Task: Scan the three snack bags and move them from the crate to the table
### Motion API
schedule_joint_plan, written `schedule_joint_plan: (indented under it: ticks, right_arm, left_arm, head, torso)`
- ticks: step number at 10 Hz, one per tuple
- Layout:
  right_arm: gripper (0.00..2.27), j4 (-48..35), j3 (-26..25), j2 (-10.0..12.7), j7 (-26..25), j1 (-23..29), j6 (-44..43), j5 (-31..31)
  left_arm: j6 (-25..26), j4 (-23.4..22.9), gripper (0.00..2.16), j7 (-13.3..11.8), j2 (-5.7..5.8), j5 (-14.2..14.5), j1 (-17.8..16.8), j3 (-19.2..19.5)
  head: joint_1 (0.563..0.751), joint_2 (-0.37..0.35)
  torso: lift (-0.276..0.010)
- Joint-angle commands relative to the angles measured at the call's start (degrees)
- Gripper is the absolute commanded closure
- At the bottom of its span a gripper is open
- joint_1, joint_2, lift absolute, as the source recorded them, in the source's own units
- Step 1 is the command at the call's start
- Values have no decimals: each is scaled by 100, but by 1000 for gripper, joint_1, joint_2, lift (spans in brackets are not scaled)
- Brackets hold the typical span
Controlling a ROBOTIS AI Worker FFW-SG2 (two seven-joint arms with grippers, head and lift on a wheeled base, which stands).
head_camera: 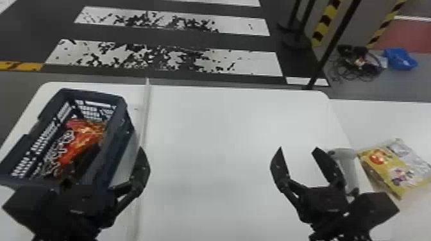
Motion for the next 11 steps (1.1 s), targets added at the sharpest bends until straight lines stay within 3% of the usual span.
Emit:
schedule_joint_plan:
  ticks: [1,3,6,7,9,11]
  right_arm:
    - [87,0,-26,-8,0,28,-24,14]
    - [87,0,9,-26,9,45,-95,85]
    - [87,96,18,-96,9,45,-112,164]
    - [87,158,35,-123,9,28,-182,164]
    - [87,219,88,-175,9,10,-182,164]
    - [90,298,106,-184,9,19,-235,172]
  left_arm:
    - [58,-265,22,-27,-21,80,-39,387]
    - [1113,-476,26,-71,-74,283,-496,888]
    - [3855,-546,80,-18,-83,520,-1489,1653]
    - [4488,-555,90,-53,-65,617,-1788,1881]
    - [5015,-406,93,-71,-30,722,-2368,2110]
    - [5859,51,137,-71,49,713,-2983,2118]
  head:
    - [695,-50]
    - [695,-6]
    - [695,93]
    - [695,112]
    - [695,166]
    - [695,195]
  torso:
    - [-62]
    - [-62]
    - [-62]
    - [-62]
    - [-62]
    - [-62]
